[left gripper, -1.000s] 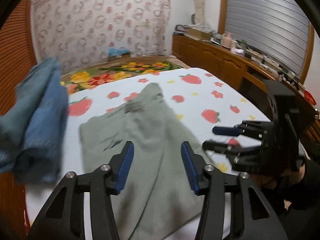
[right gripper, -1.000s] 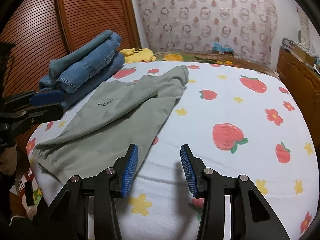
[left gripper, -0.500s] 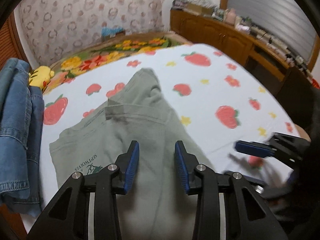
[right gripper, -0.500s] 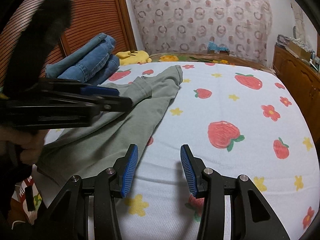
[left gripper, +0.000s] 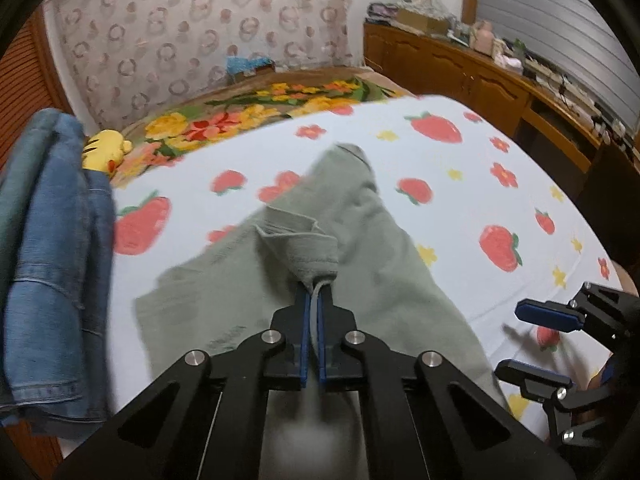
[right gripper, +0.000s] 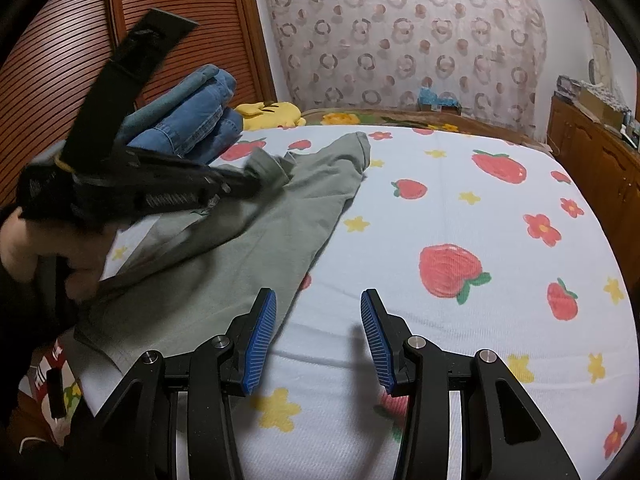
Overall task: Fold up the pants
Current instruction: 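Lift the held end toward the waistband with the left gripper, release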
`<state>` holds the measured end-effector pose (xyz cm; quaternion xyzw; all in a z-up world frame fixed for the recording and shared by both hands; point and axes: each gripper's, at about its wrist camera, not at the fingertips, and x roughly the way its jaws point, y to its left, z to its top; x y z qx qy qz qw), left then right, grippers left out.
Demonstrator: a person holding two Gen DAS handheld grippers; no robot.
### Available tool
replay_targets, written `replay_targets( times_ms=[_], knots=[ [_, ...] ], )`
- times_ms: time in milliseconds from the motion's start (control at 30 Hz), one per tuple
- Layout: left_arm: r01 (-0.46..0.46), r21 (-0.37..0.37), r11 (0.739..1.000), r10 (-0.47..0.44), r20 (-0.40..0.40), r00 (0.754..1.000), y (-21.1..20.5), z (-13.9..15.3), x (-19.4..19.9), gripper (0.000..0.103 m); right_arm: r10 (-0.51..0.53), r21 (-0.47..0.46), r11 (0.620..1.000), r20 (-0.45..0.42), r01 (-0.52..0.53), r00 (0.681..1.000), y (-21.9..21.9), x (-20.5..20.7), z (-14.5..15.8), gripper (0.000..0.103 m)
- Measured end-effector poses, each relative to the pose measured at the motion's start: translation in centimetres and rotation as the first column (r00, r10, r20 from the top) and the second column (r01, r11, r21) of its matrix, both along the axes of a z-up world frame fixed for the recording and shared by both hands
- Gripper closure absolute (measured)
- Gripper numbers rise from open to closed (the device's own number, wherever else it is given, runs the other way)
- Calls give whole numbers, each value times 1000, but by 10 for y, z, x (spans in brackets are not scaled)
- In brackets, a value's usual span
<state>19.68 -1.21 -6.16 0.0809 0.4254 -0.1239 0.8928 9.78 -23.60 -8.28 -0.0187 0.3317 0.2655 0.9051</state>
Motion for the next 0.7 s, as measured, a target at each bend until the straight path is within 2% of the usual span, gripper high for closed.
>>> replay_targets(
  times_ms=[200,367,700],
  knots=[
    [-82,-4,997,82,42,996,45,17,4,99,0,-4,1000,-1,0,1000,1,0,0,57],
    [-135,1,991,135,37,990,73,14,11,99,-4,-6,1000,-2,4,1000,1,0,0,57],
    [-182,21,983,181,40,983,93,4,7,99,-3,-8,1000,-3,3,1000,1,0,-1,57]
  ],
)
